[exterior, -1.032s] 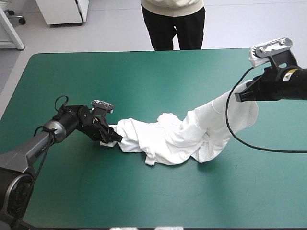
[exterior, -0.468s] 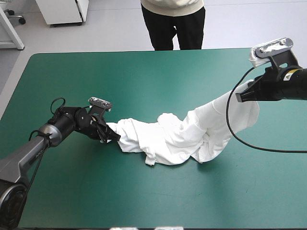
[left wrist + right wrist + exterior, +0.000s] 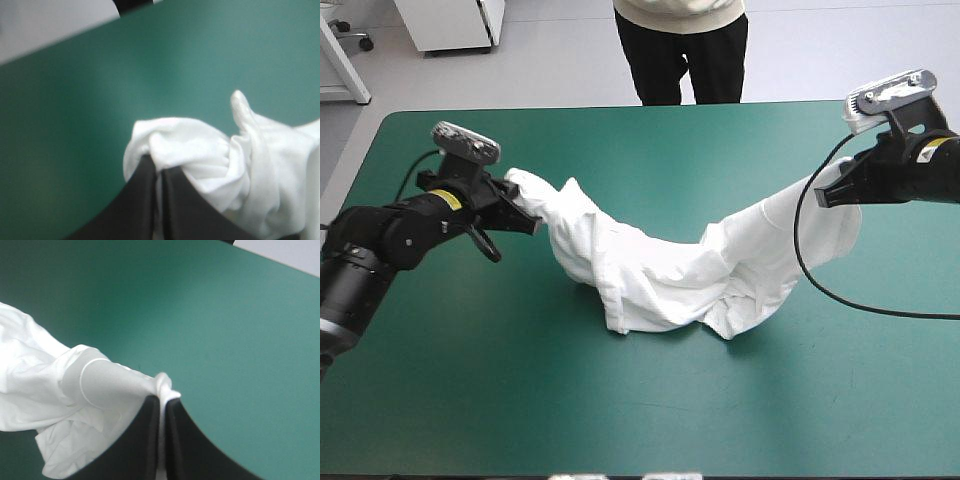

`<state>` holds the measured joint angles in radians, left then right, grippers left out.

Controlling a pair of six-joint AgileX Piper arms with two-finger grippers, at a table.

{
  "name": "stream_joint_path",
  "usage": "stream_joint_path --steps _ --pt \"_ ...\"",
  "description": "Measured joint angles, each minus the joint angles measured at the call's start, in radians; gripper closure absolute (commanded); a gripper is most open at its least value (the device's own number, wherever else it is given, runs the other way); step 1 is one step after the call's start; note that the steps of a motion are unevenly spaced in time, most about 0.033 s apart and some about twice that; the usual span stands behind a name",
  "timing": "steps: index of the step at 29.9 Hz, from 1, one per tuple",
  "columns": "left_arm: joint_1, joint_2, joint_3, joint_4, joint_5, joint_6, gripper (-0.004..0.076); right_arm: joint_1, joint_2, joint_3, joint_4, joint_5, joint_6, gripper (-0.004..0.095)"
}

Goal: Fold the cloth

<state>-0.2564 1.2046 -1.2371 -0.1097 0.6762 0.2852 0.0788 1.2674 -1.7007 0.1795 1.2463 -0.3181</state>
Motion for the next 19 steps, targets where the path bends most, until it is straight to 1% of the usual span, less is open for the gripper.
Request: stream_joint_path --steps 7,19 --pt "0.000 -0.023 -0.307 0.029 0.071 0.006 0.0733 0.000 0.000 -0.178 0.001 0.000 -0.014 0.0923" --pt "0.000 -0.023 -0.727 0.103 0.148 0.036 0.0733 0.000 -0.004 -0.554 0.010 0.002 -0.027 0.0923"
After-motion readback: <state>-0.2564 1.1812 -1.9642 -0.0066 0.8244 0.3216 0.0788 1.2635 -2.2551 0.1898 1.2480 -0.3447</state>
